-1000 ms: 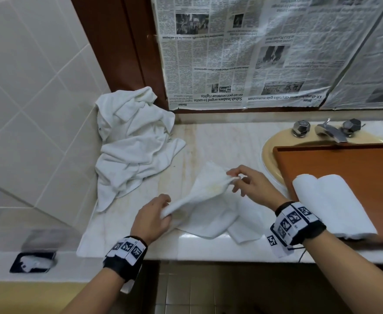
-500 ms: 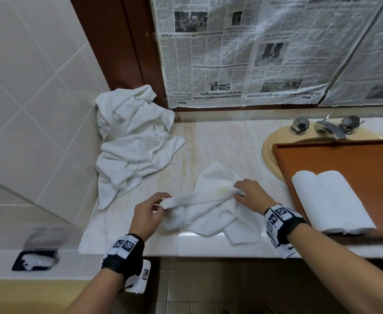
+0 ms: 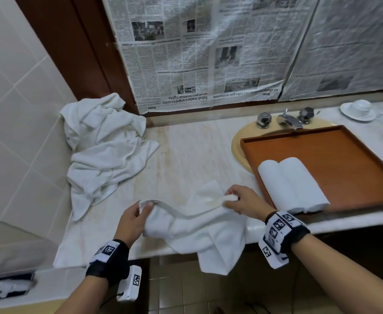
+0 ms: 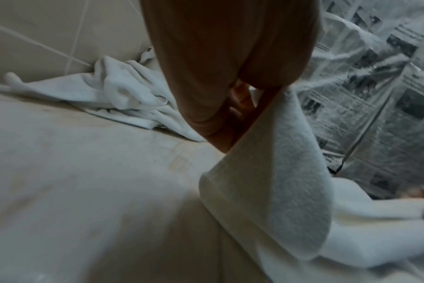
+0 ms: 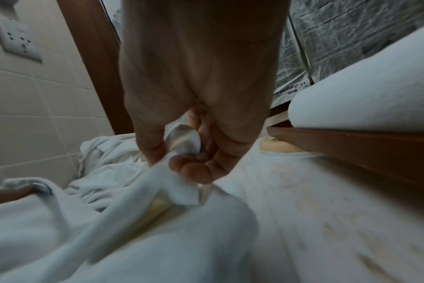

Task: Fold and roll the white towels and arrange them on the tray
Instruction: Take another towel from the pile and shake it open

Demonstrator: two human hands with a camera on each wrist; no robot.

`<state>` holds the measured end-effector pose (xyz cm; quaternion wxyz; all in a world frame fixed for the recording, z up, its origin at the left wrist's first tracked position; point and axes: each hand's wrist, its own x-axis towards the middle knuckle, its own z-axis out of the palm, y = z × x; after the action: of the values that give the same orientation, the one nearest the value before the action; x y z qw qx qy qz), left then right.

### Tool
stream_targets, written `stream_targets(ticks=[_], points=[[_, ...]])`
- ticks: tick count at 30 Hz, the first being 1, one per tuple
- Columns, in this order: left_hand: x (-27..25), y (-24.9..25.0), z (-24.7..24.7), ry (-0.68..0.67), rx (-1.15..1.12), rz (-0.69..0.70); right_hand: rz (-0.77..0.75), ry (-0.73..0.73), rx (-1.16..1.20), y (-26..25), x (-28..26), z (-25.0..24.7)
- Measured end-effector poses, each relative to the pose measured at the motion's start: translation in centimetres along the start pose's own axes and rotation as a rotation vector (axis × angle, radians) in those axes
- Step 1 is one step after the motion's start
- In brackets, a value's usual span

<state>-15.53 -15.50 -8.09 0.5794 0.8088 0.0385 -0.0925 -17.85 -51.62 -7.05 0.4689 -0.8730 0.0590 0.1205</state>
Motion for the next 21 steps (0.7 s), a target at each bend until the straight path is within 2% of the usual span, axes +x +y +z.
stream_targets(ticks=[2,4,7,10,13,17,19,21], points=[[-0.4,-0.1,0.8,0.007,0.021,0.002,-0.026,0.05,0.036,-0.1,0.2,0.6],[-0.9,0.1,1.6,0.026,0.051,0.011,-0.07,0.11,-0.027,0.1,0.6,1.2],[-1.7,0.5,2.5,0.078,0.086,0.012,-0.108,0.109,-0.095,0.9,1.1,2.0],[-2.5,0.4,3.2,-0.019,0.183,0.038,-0.147,0.041,-0.176,1.7,0.7,2.7],[-3.5,-0.6,3.2,-0.172,0.325,0.009,-0.076,-0.045,-0.165,2.2,-1.5,2.9],[-5.2,-1.6,1.8,-0.338,0.489,-0.068,-0.046,-0.327,-0.13,1.3,-5.2,1.8],[-5.9,-1.4,0.5,-0.381,0.457,-0.052,-0.016,-0.391,-0.057,0.0,-6.7,0.8],[-6.4,-0.4,-0.9,-0.365,0.372,0.002,-0.029,-0.384,-0.009,-1.4,-7.7,-0.2]])
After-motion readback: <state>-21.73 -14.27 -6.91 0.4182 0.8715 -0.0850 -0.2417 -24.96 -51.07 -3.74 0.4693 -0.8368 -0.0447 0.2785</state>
